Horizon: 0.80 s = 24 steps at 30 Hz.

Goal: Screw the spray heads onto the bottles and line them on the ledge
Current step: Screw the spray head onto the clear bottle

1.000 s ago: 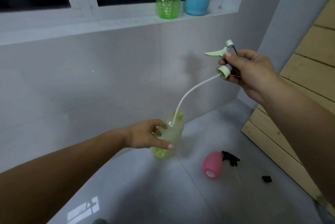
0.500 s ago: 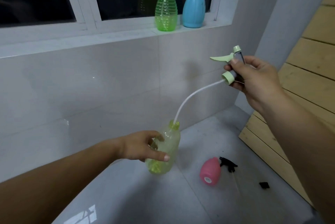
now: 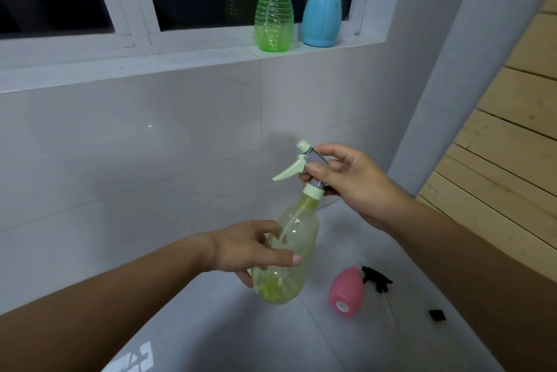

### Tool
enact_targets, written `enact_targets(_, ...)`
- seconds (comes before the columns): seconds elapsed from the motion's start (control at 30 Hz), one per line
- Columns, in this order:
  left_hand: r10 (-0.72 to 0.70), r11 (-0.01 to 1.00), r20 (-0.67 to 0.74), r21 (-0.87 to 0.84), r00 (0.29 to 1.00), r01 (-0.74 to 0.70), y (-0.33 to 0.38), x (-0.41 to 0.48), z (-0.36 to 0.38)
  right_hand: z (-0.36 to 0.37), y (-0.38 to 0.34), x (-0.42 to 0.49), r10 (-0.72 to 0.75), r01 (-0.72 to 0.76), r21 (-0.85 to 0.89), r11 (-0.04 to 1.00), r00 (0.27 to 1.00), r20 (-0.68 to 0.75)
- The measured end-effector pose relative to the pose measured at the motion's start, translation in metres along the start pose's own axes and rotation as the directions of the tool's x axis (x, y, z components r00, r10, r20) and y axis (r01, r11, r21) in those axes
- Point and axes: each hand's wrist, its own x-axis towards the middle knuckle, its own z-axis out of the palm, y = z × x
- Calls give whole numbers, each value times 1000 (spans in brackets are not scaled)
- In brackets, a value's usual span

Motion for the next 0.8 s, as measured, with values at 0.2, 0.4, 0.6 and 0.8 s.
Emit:
enact_targets(0.2,-14,997,24,-71,1000,15,0,-1,1,3,2,-3,1,15,-149,989,994,106)
enact_targets(0.4,-5,994,42,-112,999,10,2,-7,-4,-4,2,-4,16,34,-200,979,970,244)
enact_targets(0.6,-12,995,71,-96,997,19,6,-8,-4,-8,6,0,34,48,-264,963,954,297)
enact_targets(0.8,-19,997,74,-79,997,25,9,-7,-3,-7,10,1,-19,106,-351,930,970,242)
